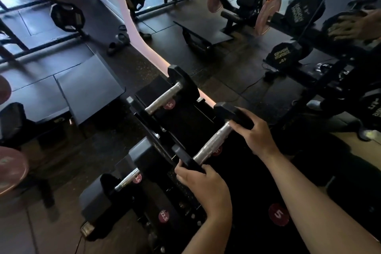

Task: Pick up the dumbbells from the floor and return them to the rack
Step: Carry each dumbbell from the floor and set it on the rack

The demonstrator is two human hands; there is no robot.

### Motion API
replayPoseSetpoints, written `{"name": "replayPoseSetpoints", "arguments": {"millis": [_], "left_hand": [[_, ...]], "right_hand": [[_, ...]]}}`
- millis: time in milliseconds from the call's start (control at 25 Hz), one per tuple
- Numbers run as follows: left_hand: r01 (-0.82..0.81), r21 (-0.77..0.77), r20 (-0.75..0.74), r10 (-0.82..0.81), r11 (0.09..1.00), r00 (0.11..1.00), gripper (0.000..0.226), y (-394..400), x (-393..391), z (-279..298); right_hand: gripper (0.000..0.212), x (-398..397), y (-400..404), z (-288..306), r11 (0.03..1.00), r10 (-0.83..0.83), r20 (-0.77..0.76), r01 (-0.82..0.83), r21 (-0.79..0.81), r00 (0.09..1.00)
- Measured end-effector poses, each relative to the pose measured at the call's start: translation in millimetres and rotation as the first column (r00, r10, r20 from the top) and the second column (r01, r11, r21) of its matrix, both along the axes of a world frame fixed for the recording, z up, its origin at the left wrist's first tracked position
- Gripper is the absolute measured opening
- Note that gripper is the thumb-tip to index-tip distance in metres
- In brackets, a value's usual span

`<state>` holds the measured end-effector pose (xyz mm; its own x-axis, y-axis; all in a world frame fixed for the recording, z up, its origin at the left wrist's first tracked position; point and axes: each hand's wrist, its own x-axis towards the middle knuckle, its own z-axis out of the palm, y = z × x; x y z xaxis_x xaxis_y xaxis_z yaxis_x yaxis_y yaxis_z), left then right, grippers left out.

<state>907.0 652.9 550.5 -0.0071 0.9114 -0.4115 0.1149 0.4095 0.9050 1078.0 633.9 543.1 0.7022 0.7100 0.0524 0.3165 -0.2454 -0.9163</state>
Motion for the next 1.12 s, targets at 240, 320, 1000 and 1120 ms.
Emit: {"name": "replayPoseSetpoints", "arguments": {"millis": [240,320,1000,1120], "left_hand": [[0.06,0.051,-0.028,-0.059,0.997,0.998,0.048,-11.6,-11.1,-6.6],[0.082,0.038,-0.028,-0.081,0.996,0.996,0.052,-10.3,-10.3,-7.9],[0.43,0.505,-0.001,-0.497,0.748,0.867,0.066,-26.7,22.5,100.9],[0.595,0.506,0.051,-0.71,0.625,0.702,0.062,-76.3,34.1,119.7]], "right_hand": [[0.031,-4.8,-19.6,-2.7,0.995,-0.011,-0.074,0.004,-0.096,0.997],[0.033,-4.8,-21.5,-0.9,0.993,-0.022,-0.08,0.012,-0.12,0.997],[0.035,-47.6,-155.7,105.8,0.88,-0.454,-0.181,0.471,0.064,0.872],[0.034,-66.4,-228.7,133.7,0.792,-0.592,-0.138,0.605,0.082,0.794]]}}
